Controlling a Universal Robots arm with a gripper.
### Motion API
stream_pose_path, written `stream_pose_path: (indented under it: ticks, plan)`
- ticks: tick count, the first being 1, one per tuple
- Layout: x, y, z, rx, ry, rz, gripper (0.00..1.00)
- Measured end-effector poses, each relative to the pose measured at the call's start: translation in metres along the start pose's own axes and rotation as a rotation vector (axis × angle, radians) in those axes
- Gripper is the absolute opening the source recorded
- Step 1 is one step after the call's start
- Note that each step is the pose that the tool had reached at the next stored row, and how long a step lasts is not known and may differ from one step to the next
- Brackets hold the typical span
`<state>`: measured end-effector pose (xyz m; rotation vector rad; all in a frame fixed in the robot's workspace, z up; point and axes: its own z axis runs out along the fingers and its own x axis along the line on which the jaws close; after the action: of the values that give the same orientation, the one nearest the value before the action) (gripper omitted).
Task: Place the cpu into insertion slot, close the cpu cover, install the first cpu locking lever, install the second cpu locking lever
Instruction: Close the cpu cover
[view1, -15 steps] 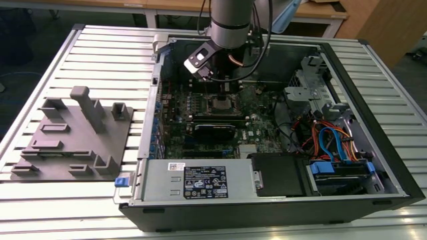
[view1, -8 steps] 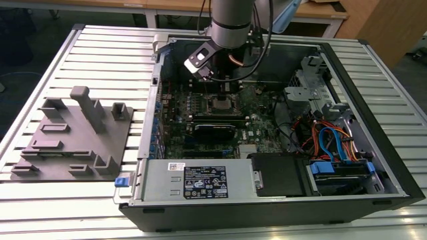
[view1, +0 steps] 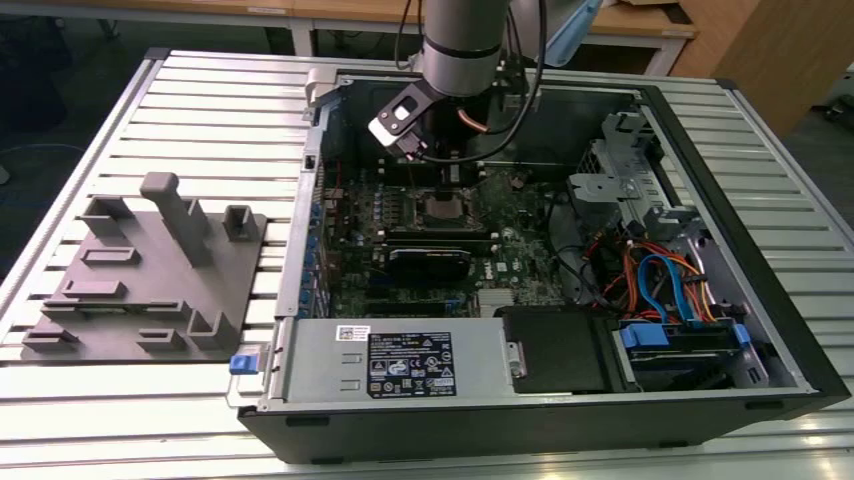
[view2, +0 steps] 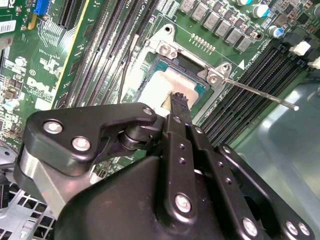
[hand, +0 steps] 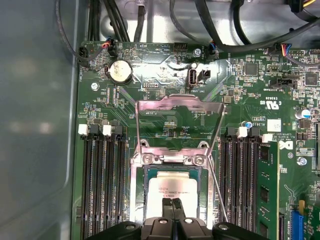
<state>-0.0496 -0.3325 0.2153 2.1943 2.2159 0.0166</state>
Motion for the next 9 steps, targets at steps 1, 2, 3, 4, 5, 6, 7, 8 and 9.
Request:
stream_pose_path:
  ticks: [1, 2, 3, 4, 5, 6, 7, 8, 9]
  plan:
    - [0.0000, 0.0000, -0.0005, -0.0001, 0.0001, 0.000, 0.10]
    - [0.0000, 0.0000, -0.0009, -0.0001, 0.0003, 0.000, 0.10]
    - [0.0000, 0.0000, -0.0014, -0.0001, 0.0002, 0.000, 0.10]
    - [0.0000, 0.0000, -0.0019, -0.0001, 0.0002, 0.000, 0.10]
    - [0.0000, 0.0001, -0.0025, -0.0001, 0.0003, 0.000, 0.10]
    - [0.0000, 0.0001, -0.0032, -0.0001, 0.0003, 0.000, 0.10]
    - [0.0000, 0.0001, -0.0038, -0.0001, 0.0003, 0.000, 0.10]
    - [0.0000, 0.0001, -0.0045, -0.0001, 0.0003, 0.000, 0.10]
    - [0.0000, 0.0001, -0.0052, -0.0002, 0.0003, 0.000, 0.10]
